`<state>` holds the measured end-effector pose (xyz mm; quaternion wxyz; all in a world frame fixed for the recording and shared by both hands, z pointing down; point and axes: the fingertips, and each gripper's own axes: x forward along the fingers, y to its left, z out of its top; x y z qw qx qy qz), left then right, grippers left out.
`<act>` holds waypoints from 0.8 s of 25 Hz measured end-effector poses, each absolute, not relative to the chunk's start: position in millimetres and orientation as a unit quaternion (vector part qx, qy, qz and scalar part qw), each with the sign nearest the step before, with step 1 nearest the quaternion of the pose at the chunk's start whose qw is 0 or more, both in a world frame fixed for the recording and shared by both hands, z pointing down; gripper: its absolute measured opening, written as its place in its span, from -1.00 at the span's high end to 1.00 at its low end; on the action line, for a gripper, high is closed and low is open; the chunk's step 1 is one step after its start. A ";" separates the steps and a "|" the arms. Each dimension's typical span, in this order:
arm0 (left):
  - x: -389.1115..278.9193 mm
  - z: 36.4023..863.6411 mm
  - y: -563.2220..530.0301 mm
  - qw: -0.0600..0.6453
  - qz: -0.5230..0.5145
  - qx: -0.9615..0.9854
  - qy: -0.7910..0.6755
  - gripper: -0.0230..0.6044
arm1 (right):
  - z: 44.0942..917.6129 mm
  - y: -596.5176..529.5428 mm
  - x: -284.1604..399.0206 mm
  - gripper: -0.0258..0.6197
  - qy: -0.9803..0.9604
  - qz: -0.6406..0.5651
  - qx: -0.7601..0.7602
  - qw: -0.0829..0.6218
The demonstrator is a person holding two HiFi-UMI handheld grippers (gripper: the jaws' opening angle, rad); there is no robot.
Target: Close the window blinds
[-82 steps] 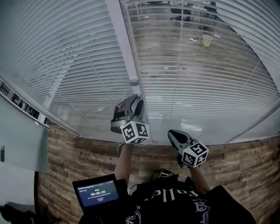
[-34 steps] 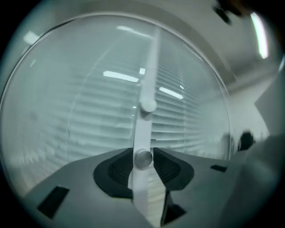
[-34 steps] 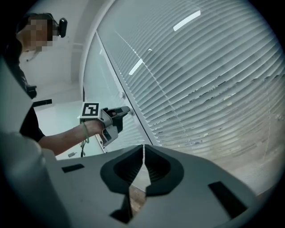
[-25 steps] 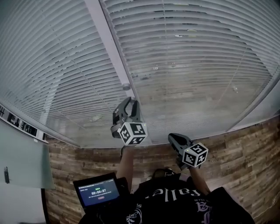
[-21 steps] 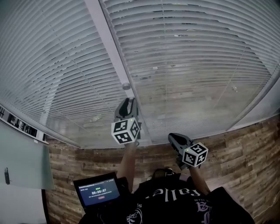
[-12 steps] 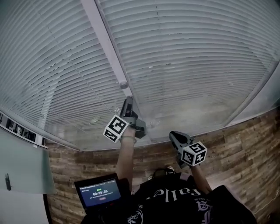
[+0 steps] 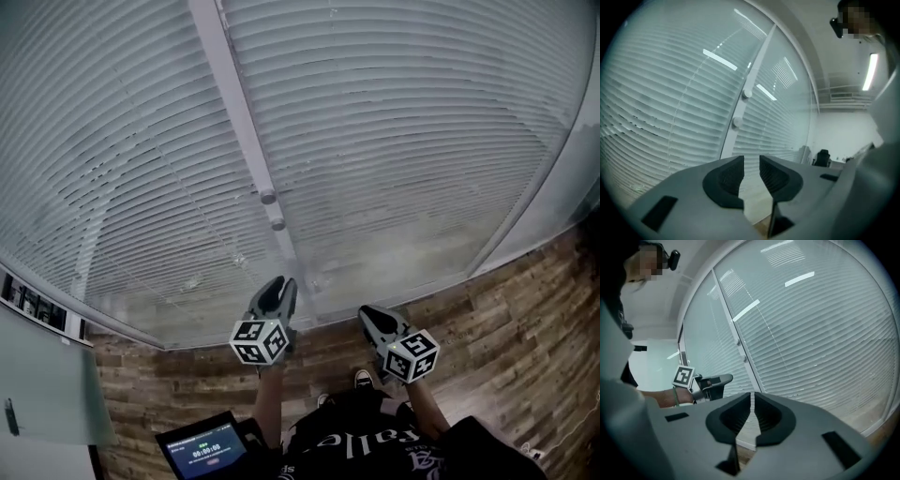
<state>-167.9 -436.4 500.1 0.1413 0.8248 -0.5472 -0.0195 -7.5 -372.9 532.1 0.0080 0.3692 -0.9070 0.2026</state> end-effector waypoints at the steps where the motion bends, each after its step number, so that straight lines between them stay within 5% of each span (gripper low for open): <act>1: -162.1 509.0 -422.1 0.139 -0.005 0.835 -0.532 0.59 | 531.5 -364.2 -10.6 0.86 -0.906 0.202 0.371 0.007; 20: -115.7 519.3 -199.3 0.137 -0.004 0.872 -0.470 0.76 | 523.4 -205.7 -16.5 0.86 -0.915 0.186 0.358 0.013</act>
